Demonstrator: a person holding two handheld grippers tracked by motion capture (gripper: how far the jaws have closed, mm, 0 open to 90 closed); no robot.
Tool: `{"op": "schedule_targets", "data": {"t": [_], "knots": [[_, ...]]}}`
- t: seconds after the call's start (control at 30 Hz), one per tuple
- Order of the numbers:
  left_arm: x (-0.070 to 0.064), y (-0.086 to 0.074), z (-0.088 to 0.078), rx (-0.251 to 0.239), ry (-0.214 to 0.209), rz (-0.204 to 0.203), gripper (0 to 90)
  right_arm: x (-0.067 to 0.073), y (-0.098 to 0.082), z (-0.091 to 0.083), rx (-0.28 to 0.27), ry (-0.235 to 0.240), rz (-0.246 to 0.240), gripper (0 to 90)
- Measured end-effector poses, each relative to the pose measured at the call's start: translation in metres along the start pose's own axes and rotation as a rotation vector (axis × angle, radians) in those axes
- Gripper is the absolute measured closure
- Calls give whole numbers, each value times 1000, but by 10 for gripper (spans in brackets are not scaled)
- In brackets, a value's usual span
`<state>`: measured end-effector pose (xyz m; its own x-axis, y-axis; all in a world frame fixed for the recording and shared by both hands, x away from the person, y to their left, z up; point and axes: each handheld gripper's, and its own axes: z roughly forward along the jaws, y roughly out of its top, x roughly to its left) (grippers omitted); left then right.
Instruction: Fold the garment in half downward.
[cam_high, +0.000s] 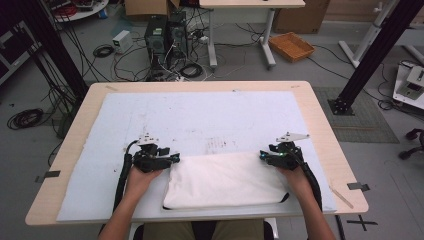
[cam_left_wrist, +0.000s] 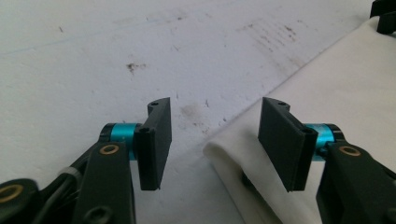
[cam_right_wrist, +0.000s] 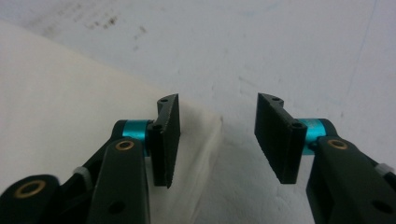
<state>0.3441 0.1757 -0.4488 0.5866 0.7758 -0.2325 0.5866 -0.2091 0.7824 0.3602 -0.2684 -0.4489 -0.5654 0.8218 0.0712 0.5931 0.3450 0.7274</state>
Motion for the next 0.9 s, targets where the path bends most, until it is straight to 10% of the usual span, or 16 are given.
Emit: {"op": "schedule_targets", "data": {"t": [0.23,0.5,0.7,0.9], "knots": [[-3,0,3,-12,27,-14,864,3,-2,-7,-36,32,-45,874],[2,12,7,-127,43,-38,865,-8,3,-18,-155,-109,-41,878],[6,14,20,-151,17,-66,858,-11,3,-17,-145,-146,-46,877],[6,14,7,-224,-8,-53,566,-8,2,-19,-153,-153,-57,831]]}}
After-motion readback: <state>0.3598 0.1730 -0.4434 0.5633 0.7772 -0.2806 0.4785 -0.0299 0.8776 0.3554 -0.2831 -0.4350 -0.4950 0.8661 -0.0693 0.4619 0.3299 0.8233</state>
